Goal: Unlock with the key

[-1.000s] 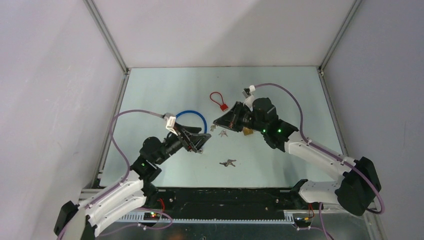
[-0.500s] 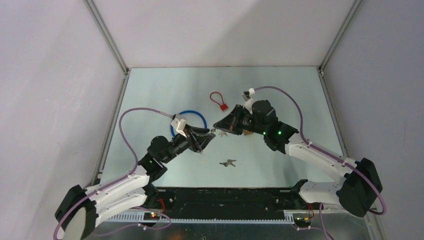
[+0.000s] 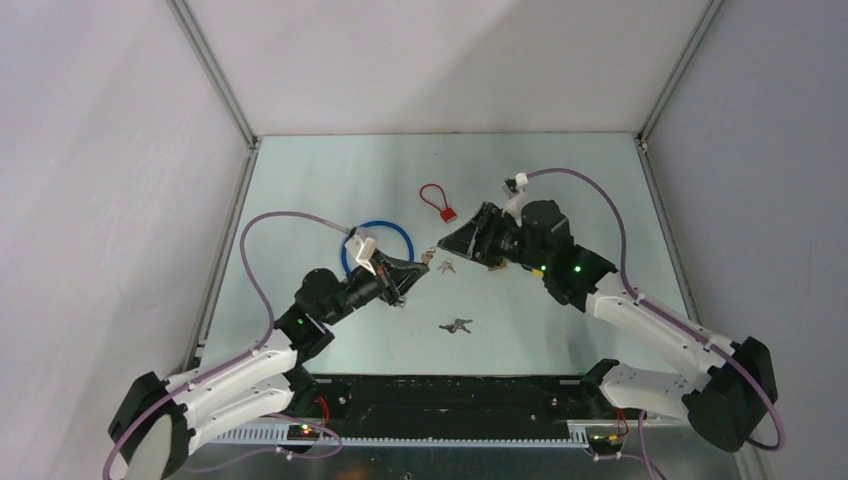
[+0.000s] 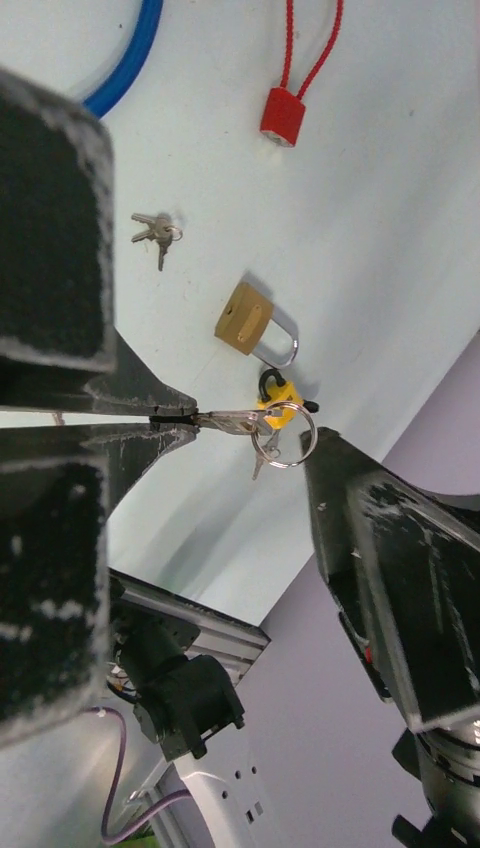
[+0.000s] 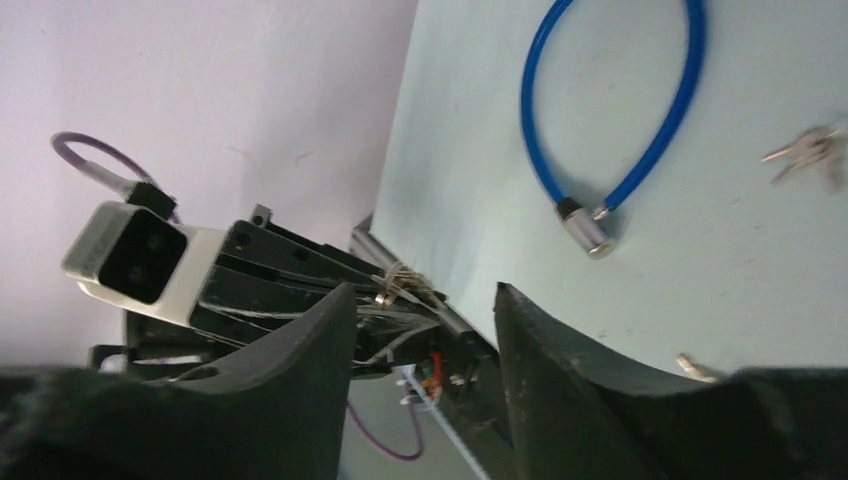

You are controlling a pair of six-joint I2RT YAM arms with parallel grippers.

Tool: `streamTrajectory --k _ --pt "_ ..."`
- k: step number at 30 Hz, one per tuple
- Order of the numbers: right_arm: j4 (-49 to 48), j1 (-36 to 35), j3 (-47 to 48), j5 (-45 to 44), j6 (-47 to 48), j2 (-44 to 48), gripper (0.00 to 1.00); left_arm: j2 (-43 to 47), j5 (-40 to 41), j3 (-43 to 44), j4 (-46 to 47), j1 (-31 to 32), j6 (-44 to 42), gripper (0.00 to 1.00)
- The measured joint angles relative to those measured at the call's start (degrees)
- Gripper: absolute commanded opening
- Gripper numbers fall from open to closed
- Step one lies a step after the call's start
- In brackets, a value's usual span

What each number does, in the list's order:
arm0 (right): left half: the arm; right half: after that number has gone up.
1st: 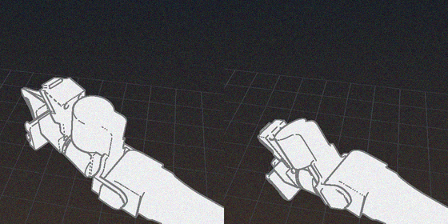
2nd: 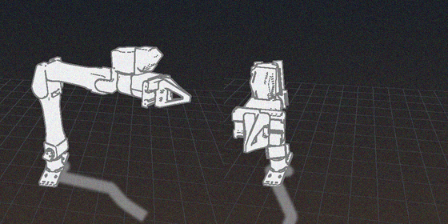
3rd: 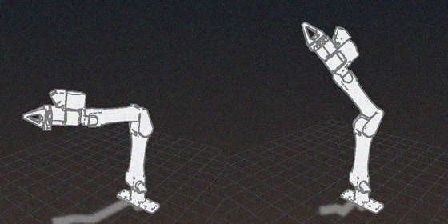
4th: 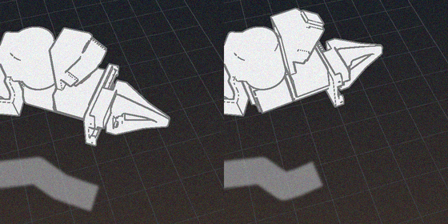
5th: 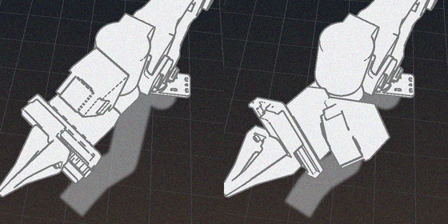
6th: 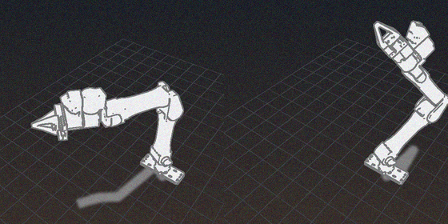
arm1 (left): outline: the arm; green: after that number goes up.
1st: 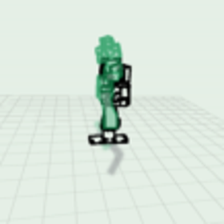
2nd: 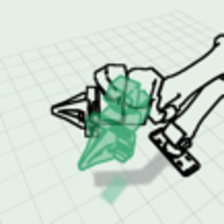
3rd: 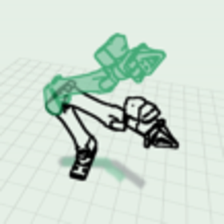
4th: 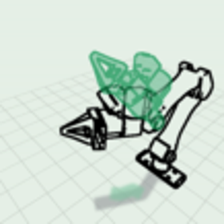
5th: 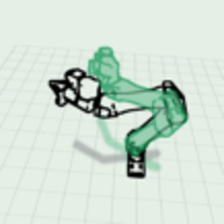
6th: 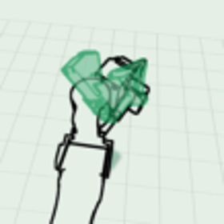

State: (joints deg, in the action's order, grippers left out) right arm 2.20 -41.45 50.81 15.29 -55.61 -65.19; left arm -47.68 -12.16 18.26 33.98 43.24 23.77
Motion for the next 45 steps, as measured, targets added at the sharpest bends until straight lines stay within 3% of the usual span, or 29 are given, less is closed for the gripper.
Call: streamTrajectory --k 8,14,26,33,41,45 --pt "7.28 4.07 -0.07 -1.03 17.77 7.85 0.69 0.09 -2.93 9.81 -16.7 -0.13 0.11 0.0" --pt "7.98 4.07 -0.11 6.56 33.4 11.89 0.69 -4.72 -10.8 19.19 -31.78 -0.42 -1.92 0.0" --pt "13.0 -2.14 4.52 22.49 52.94 2.62 0.64 -5.99 -24.17 28.41 -49.4 -0.63 -9.9 0.0" --pt "17.29 -4.87 8.81 26.93 59.6 -1.03 0.4 -6.51 -26.18 29.14 -54.51 -0.68 -13.0 0.0" --pt "18.71 -5.31 9.44 29.29 61.99 -2.27 0.31 -7.34 -27.19 31.52 -58.14 -0.68 -15.28 0.0" --pt "18.71 -5.31 9.75 29.83 62.64 -3.28 0.14 -7.74 -27.54 32.24 -59.43 -0.68 -16.22 0.0"
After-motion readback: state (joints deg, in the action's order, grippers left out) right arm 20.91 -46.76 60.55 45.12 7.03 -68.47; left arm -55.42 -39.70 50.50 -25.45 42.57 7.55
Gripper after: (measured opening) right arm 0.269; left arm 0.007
